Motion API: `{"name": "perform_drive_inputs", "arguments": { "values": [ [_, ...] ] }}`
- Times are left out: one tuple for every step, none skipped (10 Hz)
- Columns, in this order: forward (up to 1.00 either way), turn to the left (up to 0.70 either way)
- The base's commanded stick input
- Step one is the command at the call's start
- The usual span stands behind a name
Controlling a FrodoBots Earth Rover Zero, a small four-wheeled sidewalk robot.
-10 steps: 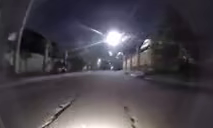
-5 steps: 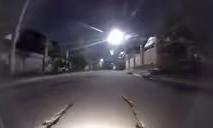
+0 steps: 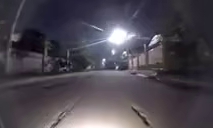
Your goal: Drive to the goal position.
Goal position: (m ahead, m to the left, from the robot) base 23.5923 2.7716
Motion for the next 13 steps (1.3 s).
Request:
{"name": "perform_drive_inputs", "arguments": {
  "values": [
    [1.00,-0.40],
    [1.00,-0.40],
    [1.00,-0.40],
    [1.00,-0.40],
    [1.00,-0.40],
    [1.00,-0.40],
    [1.00,-0.31],
    [1.00,-0.08],
    [1.00,0.00],
    [1.00,0.00],
    [1.00,0.00],
    [1.00,0.00],
    [1.00,0.00]
  ]
}}
